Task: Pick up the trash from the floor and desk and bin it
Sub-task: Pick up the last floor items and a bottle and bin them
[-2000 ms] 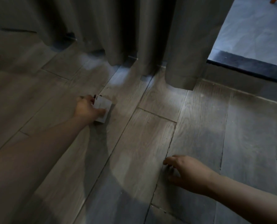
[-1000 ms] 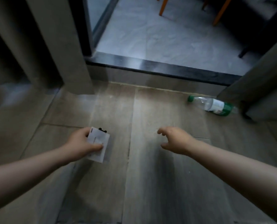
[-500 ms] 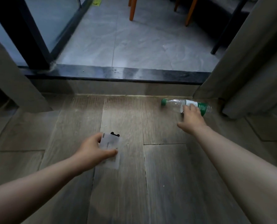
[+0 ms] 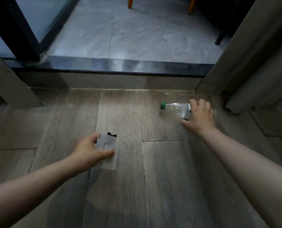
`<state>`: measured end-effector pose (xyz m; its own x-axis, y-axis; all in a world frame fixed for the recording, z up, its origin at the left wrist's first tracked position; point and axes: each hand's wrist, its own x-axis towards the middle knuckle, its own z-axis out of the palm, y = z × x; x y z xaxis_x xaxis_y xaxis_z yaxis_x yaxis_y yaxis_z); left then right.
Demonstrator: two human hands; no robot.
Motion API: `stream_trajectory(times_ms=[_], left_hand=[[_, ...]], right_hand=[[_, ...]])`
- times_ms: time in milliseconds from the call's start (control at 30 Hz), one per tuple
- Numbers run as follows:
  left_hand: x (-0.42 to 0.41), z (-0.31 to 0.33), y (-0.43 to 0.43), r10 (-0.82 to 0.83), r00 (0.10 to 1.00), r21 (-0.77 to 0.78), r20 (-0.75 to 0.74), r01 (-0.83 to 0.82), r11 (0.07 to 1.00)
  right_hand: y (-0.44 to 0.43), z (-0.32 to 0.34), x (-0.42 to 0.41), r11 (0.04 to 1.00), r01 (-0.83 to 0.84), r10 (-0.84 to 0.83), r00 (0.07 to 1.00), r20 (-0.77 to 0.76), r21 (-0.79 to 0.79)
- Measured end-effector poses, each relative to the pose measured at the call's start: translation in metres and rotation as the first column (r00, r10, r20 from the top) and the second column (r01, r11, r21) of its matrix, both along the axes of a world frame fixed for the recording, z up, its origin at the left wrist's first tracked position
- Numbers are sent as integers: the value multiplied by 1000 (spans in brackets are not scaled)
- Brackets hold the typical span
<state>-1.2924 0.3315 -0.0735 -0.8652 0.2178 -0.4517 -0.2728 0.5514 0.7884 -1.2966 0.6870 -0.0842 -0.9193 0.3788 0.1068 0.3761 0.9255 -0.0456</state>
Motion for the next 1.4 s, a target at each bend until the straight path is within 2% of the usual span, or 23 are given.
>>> stream_trajectory(times_ms=[133,500,633,800,867,933,1067,1200,1267,1333,1400], left_hand=[[3,1,0,-16,1000,1,-12,16,1000],[13,19,-17,-24,999,37,-36,25,999],[15,21,-29,-27,999,24,-38,28,999],[20,25,-41,-24,999,16,-33,25,1000],[23,26,-47,-21,999,21,-28,22,1000],[25,26,-53,-19,1000,23,-13,20,1000],[29,35,-72,-9,1000,18,30,8,1000],[25,76,-81,28,1000,23,2,-28,999],[26,110,-77,71,997,17,-31,-71,997],[32,145,-70,113,994,52,11,-113,992],[40,179,-62,131,987,91,97,-140,986]], right_hand=[[3,-4,14,997,26,-7,963,268,-69],[-16,2,22,999,-24,42,870,492,-42],[-30,-6,27,996,-76,91,865,494,-50],[-69,11,39,963,-183,249,885,393,-199],[-91,22,47,937,-189,285,899,333,-293],[-116,34,56,895,-117,258,923,285,-430],[-149,54,79,744,54,193,937,292,-666],[-166,86,87,673,172,123,933,338,-720],[-172,114,87,602,257,39,936,349,-756],[-177,147,89,535,323,-25,929,368,-780],[-180,183,97,516,370,-73,918,391,-772]])
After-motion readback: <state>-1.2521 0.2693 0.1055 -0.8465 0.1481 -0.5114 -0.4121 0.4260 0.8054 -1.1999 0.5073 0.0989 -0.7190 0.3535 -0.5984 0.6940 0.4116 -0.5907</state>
